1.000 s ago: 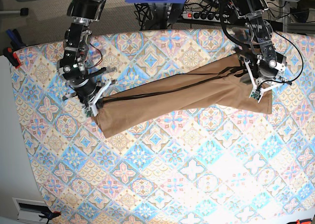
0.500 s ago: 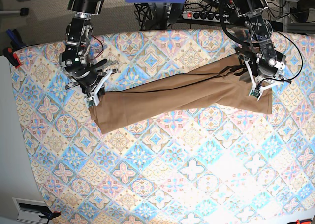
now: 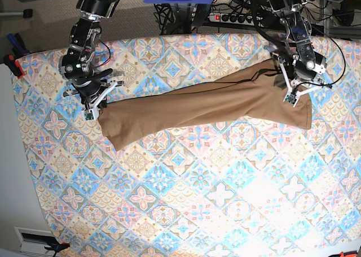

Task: Layout the t-shirt on the table in an organized manner, then fold the t-shirt properly
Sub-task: 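Lift both strip ends and drag the strip toward the robot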

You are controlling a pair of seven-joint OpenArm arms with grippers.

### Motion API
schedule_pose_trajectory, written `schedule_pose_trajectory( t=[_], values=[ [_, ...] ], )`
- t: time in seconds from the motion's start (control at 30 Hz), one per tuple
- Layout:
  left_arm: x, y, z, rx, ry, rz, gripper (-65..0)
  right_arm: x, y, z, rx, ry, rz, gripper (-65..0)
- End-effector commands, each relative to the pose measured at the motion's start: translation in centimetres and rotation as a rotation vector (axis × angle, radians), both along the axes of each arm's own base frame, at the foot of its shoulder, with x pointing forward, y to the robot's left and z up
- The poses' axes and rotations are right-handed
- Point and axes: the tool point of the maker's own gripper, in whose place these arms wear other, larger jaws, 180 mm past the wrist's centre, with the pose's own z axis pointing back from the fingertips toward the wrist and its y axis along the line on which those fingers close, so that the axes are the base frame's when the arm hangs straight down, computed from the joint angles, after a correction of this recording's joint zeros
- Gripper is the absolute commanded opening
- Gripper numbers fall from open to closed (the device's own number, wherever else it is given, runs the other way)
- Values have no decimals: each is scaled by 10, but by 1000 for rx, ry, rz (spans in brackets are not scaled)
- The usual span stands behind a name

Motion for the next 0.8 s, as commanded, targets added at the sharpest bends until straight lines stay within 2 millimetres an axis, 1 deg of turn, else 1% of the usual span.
schedule_pose_trajectory(
  t=[0.0, 0.1, 0.2, 0.47, 0.53, 0.6, 0.63, 0.67, 0.77],
  values=[
    [-1, 3, 4, 24, 2, -8, -650, 10, -4, 13, -9, -50, -3, -650],
    [-10, -3, -3, 24, 37, -36, -650, 10, -4, 13, -9, -50, -3, -650],
    [-14, -4, -5, 20, 46, -35, -650, 10, -4, 13, -9, -50, -3, -650],
    [-15, -4, -5, 18, 47, -31, -650, 10, -4, 15, -13, -52, -1, -645],
    [-15, -3, -5, 20, 46, -28, -543, 9, -4, 14, -13, -51, -1, -556],
    [-16, -3, -5, 21, 47, -28, -443, 10, -4, 15, -14, -54, -1, -494],
    [-19, -4, -6, 17, 54, -29, -405, 10, -4, 15, -14, -54, -1, -468],
    [-19, -5, -4, 18, 46, -34, -382, 10, -4, 15, -14, -52, -1, -446],
    [-18, -8, 11, 38, 5, -54, -382, 10, -4, 15, -14, -52, -1, -402]
  ],
)
